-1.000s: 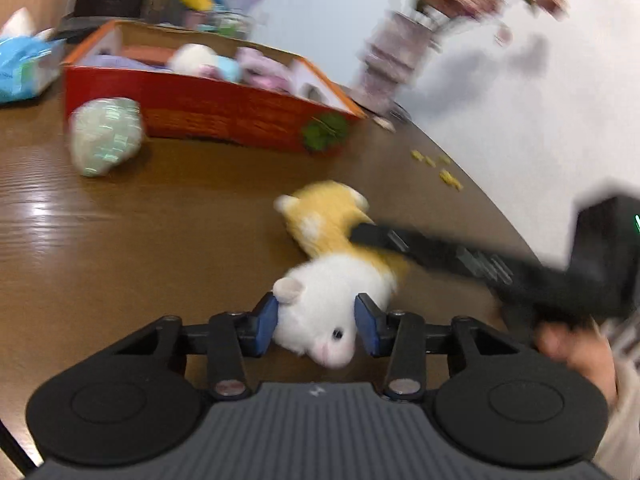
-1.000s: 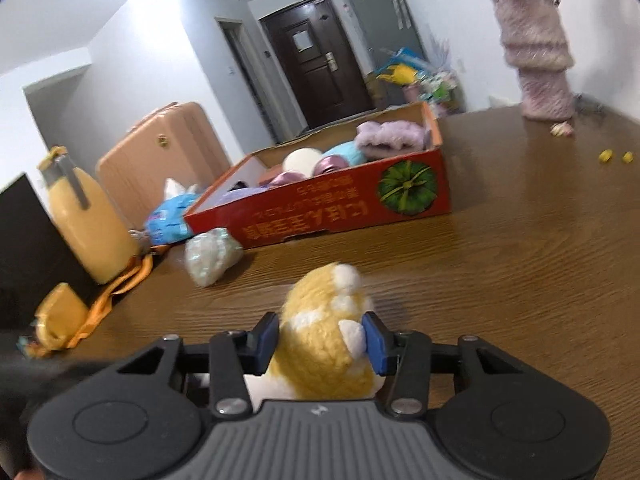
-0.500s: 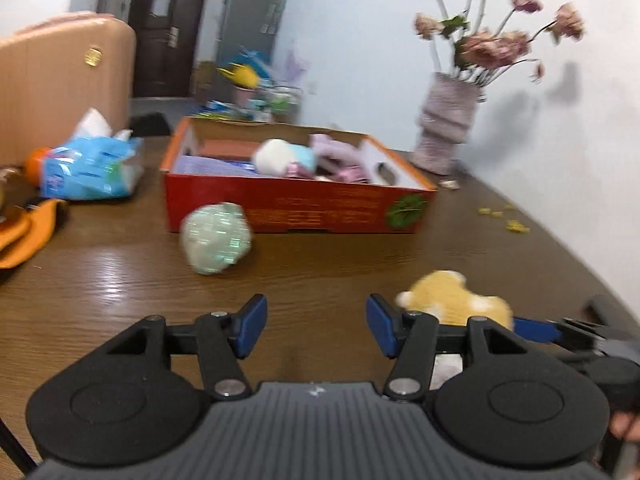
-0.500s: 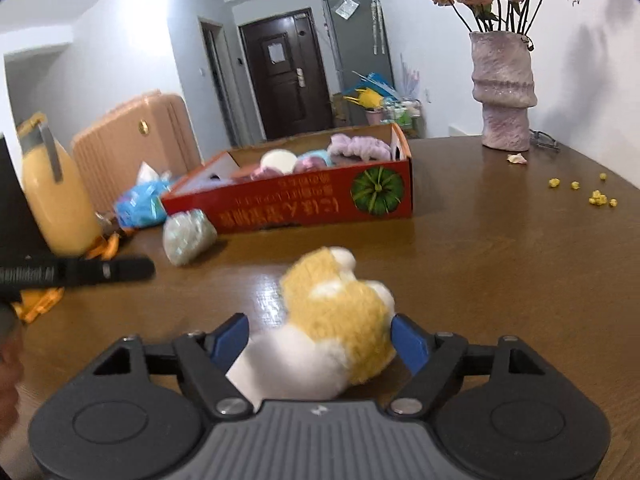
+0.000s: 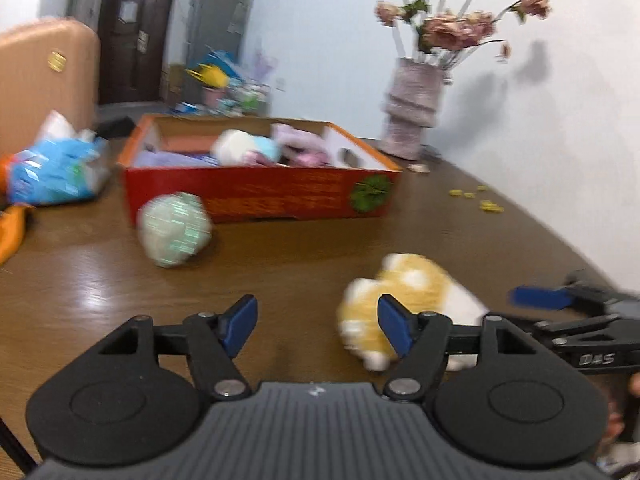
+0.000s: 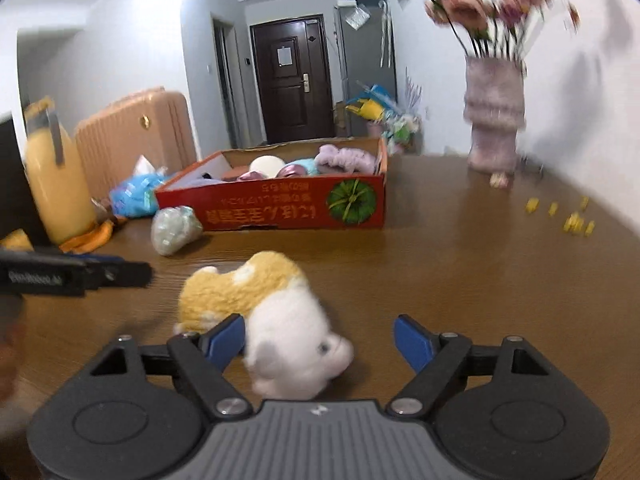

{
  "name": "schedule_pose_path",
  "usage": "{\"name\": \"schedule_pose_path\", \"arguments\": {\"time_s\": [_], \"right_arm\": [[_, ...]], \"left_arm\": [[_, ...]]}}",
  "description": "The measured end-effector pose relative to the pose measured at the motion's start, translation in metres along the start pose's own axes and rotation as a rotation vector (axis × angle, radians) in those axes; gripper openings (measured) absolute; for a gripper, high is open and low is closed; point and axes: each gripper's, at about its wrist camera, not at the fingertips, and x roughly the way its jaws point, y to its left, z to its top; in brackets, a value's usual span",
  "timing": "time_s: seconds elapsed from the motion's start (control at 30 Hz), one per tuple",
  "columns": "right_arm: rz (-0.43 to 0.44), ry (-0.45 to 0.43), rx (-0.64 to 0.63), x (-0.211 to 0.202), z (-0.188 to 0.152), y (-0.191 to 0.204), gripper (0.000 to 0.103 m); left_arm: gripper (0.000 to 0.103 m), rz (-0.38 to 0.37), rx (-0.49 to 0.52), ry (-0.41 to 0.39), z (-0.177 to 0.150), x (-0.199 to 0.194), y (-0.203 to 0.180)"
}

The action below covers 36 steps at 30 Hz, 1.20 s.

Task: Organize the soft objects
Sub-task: 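Close the right gripper on the plush sheep while the left gripper also grips it, then lift the plush sheep with both grippers and carry it over the box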

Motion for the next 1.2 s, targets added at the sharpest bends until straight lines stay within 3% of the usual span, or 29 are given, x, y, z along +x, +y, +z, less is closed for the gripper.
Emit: {"name": "schedule_pose_path", "arguments": {"time_s": [0.13, 0.2, 0.23, 0.37, 0.47, 0.53, 0.77, 0.93, 1.07, 1.2], "right_arm": [[0.042, -0.026, 0.106, -0.001, -0.003, -0.013, 0.072], [0.082, -0.042, 0.145, 0.005, -0.001, -0.019, 0.070], [0.099, -0.040, 0.159, 0.010, 0.000, -0.022, 0.066], [0.144, 0.028, 0.170, 0.032, 0.003, -0.022, 0.050], [0.172, 0.057, 0.181, 0.039, -0.002, -0.019, 0.045], [0.205, 0.065, 0.216, 0.039, -0.005, -0.019, 0.040], [0.169, 0.043, 0.181, 0.033, 0.004, -0.011, 0.036], [0.164, -0.038, 0.143, 0.027, 0.050, -0.010, 0.036], [0.171, -0.107, 0.122, 0.033, 0.120, -0.016, 0.036], [0.174, -0.088, 0.153, 0.063, 0.191, -0.027, 0.036]], "left_arm": [[0.063, -0.053, -0.052, 0.046, -0.001, 0.018, -0.004], [0.057, -0.077, -0.092, 0.062, -0.001, 0.028, -0.002], [0.049, -0.077, -0.116, 0.084, -0.002, 0.034, -0.001], [0.043, -0.113, -0.195, 0.108, -0.006, 0.043, 0.005], [0.039, -0.122, -0.236, 0.112, -0.005, 0.048, 0.011], [0.033, -0.145, -0.236, 0.111, -0.004, 0.051, 0.012], [0.029, -0.143, -0.191, 0.076, 0.011, 0.049, 0.002], [0.028, -0.106, -0.106, -0.016, 0.067, 0.043, -0.009], [0.027, -0.118, -0.078, -0.079, 0.143, 0.050, -0.008], [0.027, -0.063, -0.010, -0.083, 0.209, 0.080, -0.008]]}}
